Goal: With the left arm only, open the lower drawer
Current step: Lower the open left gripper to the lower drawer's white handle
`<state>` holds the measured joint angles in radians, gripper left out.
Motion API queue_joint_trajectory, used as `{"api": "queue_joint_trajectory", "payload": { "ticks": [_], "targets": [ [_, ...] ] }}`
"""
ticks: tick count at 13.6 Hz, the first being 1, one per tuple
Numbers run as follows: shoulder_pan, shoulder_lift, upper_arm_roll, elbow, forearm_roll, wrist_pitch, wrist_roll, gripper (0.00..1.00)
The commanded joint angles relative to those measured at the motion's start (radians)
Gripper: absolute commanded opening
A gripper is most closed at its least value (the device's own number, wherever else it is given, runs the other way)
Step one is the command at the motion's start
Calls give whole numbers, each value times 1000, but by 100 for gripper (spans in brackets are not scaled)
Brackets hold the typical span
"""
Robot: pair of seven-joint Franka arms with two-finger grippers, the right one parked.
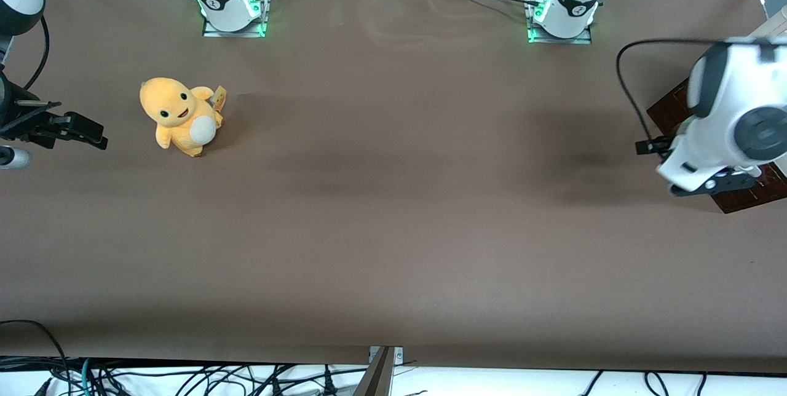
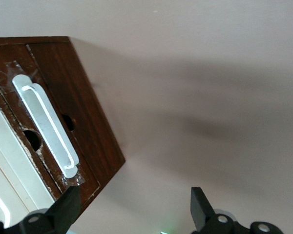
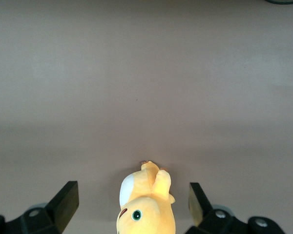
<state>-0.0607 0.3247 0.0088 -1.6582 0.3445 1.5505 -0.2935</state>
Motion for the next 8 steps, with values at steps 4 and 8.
{"api": "queue_joint_trajectory", "payload": {
  "ticks": [4, 8],
  "targets": [
    [-19, 126, 2, 43, 201, -32, -82, 100],
    [-40, 258, 3, 121, 375, -153, -81, 100]
  ]
}}
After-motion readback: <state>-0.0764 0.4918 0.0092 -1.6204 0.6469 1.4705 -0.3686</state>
